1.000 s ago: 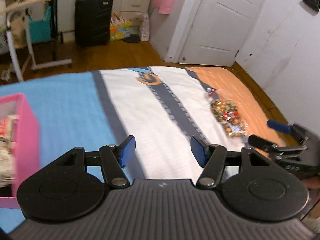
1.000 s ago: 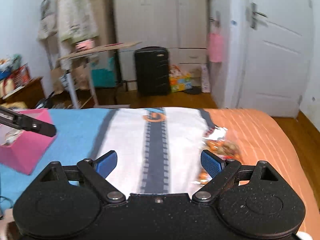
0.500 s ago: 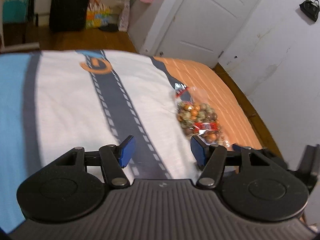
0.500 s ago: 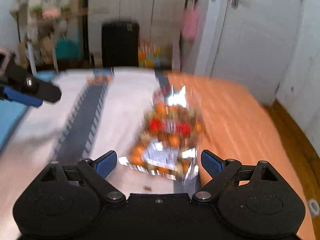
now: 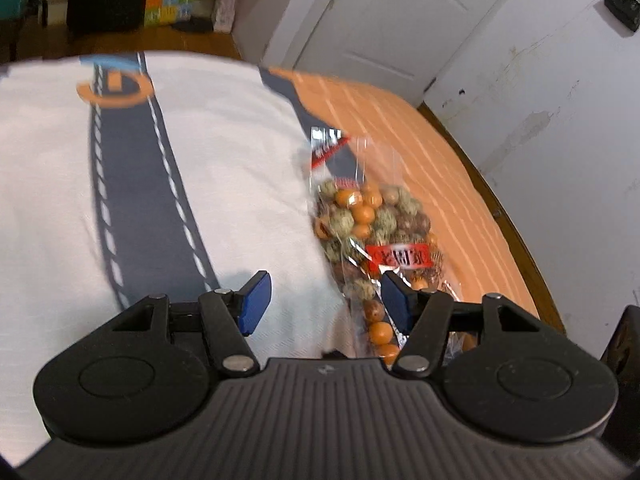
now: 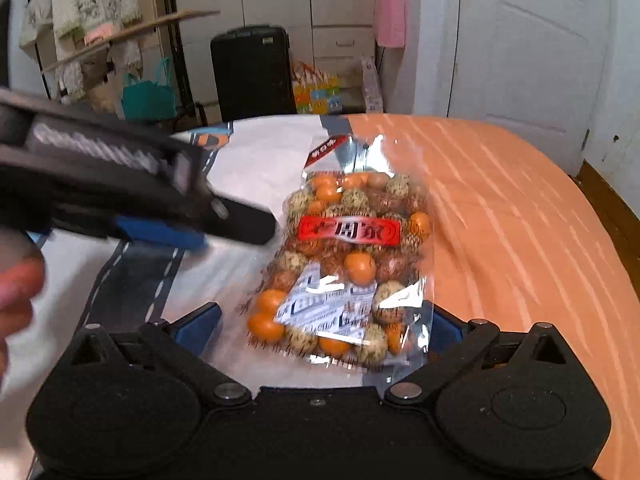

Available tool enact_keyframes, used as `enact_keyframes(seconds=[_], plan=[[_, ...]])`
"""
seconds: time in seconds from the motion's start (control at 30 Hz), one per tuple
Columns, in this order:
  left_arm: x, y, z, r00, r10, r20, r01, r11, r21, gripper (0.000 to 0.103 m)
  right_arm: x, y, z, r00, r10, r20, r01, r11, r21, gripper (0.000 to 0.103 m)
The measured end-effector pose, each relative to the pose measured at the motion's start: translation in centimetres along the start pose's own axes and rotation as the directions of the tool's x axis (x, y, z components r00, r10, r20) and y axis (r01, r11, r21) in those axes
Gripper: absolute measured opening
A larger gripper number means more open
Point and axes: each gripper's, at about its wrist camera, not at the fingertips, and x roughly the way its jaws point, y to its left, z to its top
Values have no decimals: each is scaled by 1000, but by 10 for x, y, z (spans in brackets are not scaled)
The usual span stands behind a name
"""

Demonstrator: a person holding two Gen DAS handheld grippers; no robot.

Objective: Organize snacks
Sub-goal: 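Grasp the clear candy egg bag with the left gripper while the right gripper grips its end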

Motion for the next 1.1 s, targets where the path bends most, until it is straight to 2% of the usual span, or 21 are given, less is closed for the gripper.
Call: enact_keyframes(seconds=[0.1, 0.23, 0.33, 0.43, 0.57, 0.67, 0.83, 0.93, 1.1], plan=[[4, -1, -5, 1000, -7, 10, 7, 1000, 10, 56, 3, 3, -4, 1000, -6, 21, 6, 1000, -20, 103], [6, -3, -8, 998, -56, -11, 56, 998, 19, 54, 5, 7, -1, 999, -22, 23, 23, 1000, -22, 103], [6, -6, -12, 997, -74, -10, 75, 997, 7, 48, 1, 10, -1, 999, -28, 37, 29, 999, -15, 95], [3, -8, -15, 996, -82, -18, 82, 996, -18, 48, -6, 15, -3, 999, -22, 41, 21, 1000, 21, 90], [-7, -8, -16, 995, -91, -37, 90, 996, -20, 47, -19, 20, -9, 998, -19, 61, 15, 998, 66, 76], [-14, -5, -17, 992, -104, -71, 102, 994, -29, 47, -23, 20, -10, 999, 0, 48, -5, 995, 100, 73], [-22, -5, -19, 992, -78, -98, 78, 997, -9, 47, -27, 23, -10, 999, 39, 17, -41, 993, 115, 72], [-22, -5, -16, 988, -63, -139, 63, 998, -3, 49, -22, 19, -7, 996, 80, -34, -75, 989, 125, 79], [-13, 11, -13, 979, -100, -179, 89, 994, -68, 52, -17, 40, -10, 999, 9, -46, -7, 999, 32, 85]])
